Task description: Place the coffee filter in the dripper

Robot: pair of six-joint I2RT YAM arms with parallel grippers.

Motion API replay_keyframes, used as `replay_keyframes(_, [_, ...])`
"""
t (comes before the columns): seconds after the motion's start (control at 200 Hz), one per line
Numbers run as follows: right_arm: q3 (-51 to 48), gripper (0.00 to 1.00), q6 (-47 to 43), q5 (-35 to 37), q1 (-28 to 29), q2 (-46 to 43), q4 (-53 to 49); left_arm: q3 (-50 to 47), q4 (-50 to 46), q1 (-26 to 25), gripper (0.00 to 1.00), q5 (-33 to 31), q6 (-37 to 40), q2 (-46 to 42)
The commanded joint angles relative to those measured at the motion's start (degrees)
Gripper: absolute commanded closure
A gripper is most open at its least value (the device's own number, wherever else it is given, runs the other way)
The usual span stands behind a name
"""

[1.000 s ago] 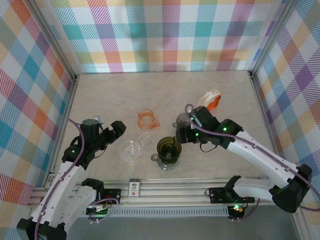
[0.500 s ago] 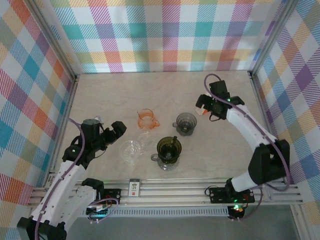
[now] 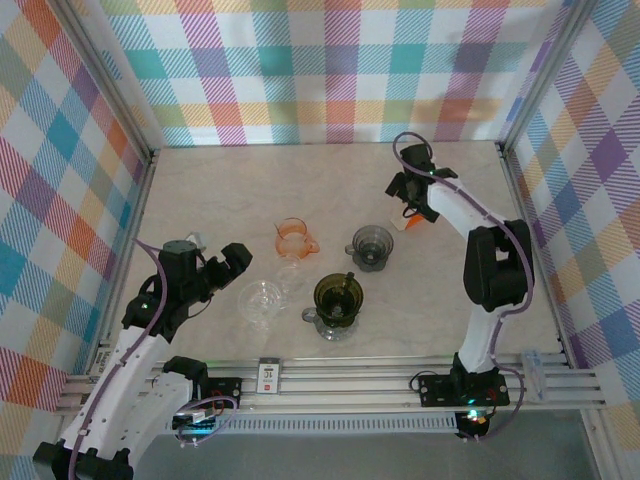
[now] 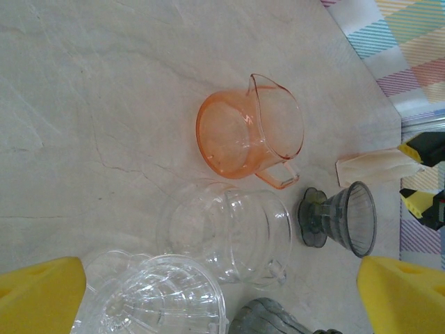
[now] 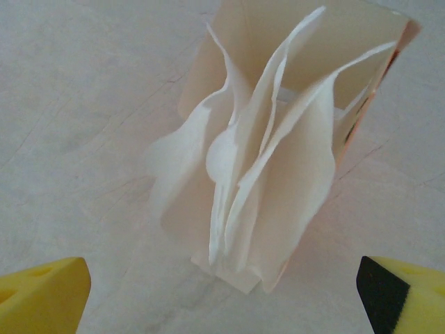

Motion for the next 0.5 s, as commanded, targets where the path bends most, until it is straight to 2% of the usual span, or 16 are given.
replay_keyframes(0.0, [2.9,0.01,1.1,2.9,0.1,2.1,-1.7,-0.8,0.4,-0.5,0.0,0.3,1.4,-0.8])
replay_keyframes(0.495, [6.8,0.01,0.5,4.1,-0.2,8.7,-1.3,-1.3,2.3,-0.5,0.0,-0.2,2.2,-0.1])
